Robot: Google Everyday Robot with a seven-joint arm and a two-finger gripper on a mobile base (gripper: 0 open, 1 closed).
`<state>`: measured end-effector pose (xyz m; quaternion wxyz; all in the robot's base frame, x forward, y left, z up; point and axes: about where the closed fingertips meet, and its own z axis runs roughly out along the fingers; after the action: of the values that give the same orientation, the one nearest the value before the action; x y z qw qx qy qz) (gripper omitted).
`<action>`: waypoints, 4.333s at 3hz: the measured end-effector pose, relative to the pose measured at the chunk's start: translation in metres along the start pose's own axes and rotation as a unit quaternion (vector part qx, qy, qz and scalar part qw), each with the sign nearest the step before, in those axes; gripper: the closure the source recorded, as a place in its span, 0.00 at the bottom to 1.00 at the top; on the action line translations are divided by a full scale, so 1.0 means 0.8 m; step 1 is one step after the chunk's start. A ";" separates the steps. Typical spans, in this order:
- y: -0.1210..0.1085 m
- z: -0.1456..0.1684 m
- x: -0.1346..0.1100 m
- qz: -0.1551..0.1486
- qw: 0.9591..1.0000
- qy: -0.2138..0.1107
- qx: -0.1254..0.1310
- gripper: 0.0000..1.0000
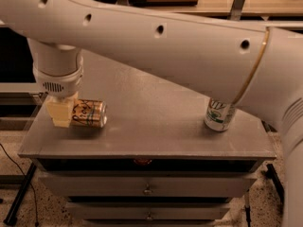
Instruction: Place orange can upright
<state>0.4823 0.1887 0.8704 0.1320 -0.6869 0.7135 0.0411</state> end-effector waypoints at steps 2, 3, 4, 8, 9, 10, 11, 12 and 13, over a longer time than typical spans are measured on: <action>-0.033 -0.084 -0.033 -0.074 0.987 -0.140 0.009 1.00; -0.044 -0.104 -0.052 -0.101 0.962 -0.253 -0.021 1.00; -0.038 -0.114 -0.080 -0.146 0.921 -0.353 -0.075 1.00; -0.028 -0.099 -0.077 -0.083 0.885 -0.442 -0.121 1.00; -0.017 -0.091 -0.072 -0.042 0.883 -0.452 -0.121 1.00; -0.010 -0.087 -0.071 -0.008 0.874 -0.471 -0.123 1.00; -0.002 -0.089 -0.071 0.020 0.864 -0.490 -0.114 1.00; 0.000 -0.083 -0.075 0.044 0.853 -0.510 -0.099 1.00; 0.001 -0.076 -0.084 0.057 0.845 -0.524 -0.087 1.00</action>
Offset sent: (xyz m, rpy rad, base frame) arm 0.0193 0.0084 0.1243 0.5268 -0.0642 0.3602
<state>0.4750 0.2389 0.9454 0.4231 -0.5300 0.5697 0.4642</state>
